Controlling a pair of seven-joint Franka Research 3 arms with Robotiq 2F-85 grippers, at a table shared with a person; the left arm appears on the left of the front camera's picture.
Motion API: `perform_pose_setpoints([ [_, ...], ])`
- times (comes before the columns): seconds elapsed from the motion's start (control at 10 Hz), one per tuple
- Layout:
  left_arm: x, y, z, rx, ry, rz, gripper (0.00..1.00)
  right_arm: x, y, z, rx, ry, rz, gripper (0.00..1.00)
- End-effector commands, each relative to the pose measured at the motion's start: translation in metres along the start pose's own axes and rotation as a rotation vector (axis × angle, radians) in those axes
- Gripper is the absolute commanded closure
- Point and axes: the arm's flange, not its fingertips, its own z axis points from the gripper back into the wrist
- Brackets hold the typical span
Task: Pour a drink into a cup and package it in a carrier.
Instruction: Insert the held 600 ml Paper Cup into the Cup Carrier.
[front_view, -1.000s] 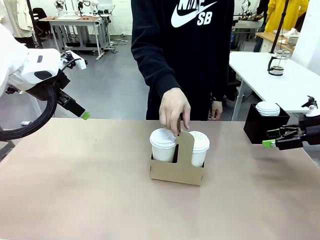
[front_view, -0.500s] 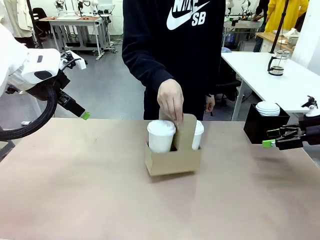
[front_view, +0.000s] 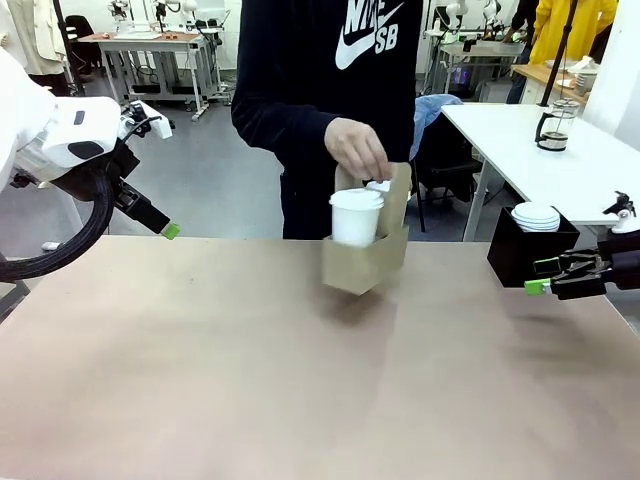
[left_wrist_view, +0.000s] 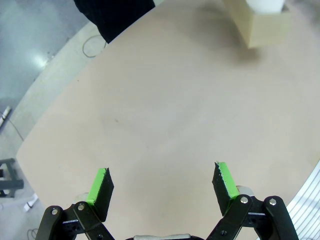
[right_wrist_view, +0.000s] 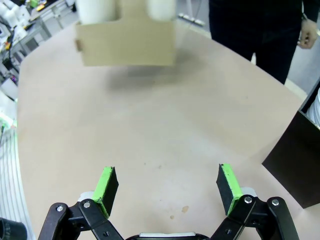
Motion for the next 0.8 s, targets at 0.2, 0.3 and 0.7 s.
perform_pose_setpoints([
  [0.2, -0.0001, -0.0011, 0.0011, 0.009, 0.004, 0.011, 0.00, -0.0011, -0.0005, 0.0008, 0.002, -0.006, 0.018, 0.00],
  [0.3, -0.0001, -0.0011, 0.0011, 0.009, 0.004, 0.011, 0.00, -0.0011, -0.0005, 0.0008, 0.002, -0.006, 0.018, 0.00],
  [0.7, -0.0001, -0.0011, 0.0011, 0.009, 0.004, 0.011, 0.00, -0.0011, -0.0005, 0.0008, 0.002, -0.006, 0.018, 0.00],
])
